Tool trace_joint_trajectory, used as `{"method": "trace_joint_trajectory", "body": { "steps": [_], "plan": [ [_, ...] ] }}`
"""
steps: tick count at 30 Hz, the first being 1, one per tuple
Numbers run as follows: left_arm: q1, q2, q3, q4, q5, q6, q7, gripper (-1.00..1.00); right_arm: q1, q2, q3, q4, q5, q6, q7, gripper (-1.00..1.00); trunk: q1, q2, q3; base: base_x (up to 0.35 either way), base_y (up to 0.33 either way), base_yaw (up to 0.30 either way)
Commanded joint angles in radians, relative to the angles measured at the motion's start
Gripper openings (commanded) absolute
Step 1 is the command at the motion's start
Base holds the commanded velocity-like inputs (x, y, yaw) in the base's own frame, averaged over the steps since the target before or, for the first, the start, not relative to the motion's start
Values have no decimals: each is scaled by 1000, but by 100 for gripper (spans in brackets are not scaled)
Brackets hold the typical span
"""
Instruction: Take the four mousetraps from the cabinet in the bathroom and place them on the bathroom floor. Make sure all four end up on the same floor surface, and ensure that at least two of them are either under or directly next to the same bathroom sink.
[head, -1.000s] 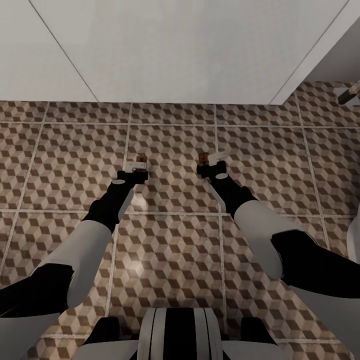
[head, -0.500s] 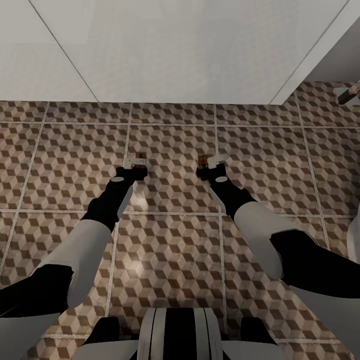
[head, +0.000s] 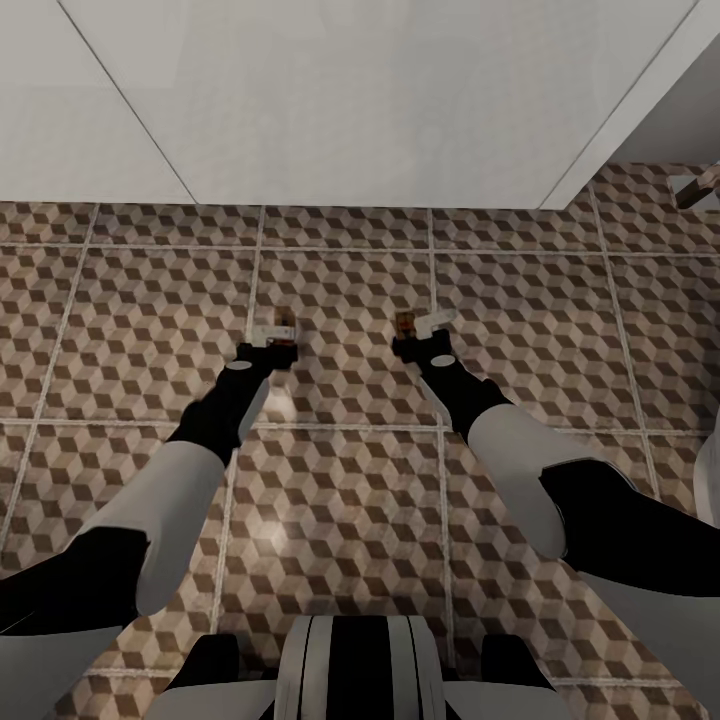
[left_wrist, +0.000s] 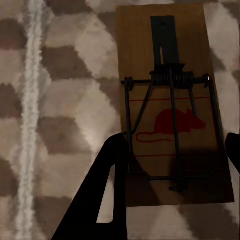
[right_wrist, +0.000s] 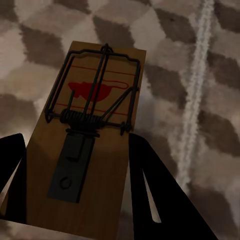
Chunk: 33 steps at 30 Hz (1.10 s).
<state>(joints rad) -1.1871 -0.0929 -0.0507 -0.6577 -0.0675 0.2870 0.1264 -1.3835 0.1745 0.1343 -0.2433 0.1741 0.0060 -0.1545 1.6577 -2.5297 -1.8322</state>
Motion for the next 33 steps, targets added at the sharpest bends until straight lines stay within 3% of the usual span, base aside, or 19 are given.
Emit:
{"method": "trace_joint_trajectory", "body": {
  "steps": [1, 10, 23, 27, 33],
  "plan": [
    [0, 1, -3, 16, -8, 5, 4, -100, 0, 0, 4, 1, 3, -8, 0, -100, 0, 0, 0, 0, 0, 0],
    [0, 2, 2, 105, -7, -62, 5, -100, 1, 0, 4, 3, 2, -25, 20, -100, 0, 0, 0, 0, 0, 0],
    [-3, 2, 4, 107, -8, -58, 8, -100, 6, 0, 4, 4, 2, -35, 22, -100, 0, 0, 0, 0, 0, 0],
    [-5, 0, 4, 97, -8, -17, 9, -100, 7, 0, 4, 4, 2, -63, 27, -100, 0, 0, 0, 0, 0, 0],
    [-25, -1, 5, 15, -9, 133, 28, -100, 7, 0, 4, 4, 2, -80, 35, -100, 0, 0, 0, 0, 0, 0]
  ]
}}
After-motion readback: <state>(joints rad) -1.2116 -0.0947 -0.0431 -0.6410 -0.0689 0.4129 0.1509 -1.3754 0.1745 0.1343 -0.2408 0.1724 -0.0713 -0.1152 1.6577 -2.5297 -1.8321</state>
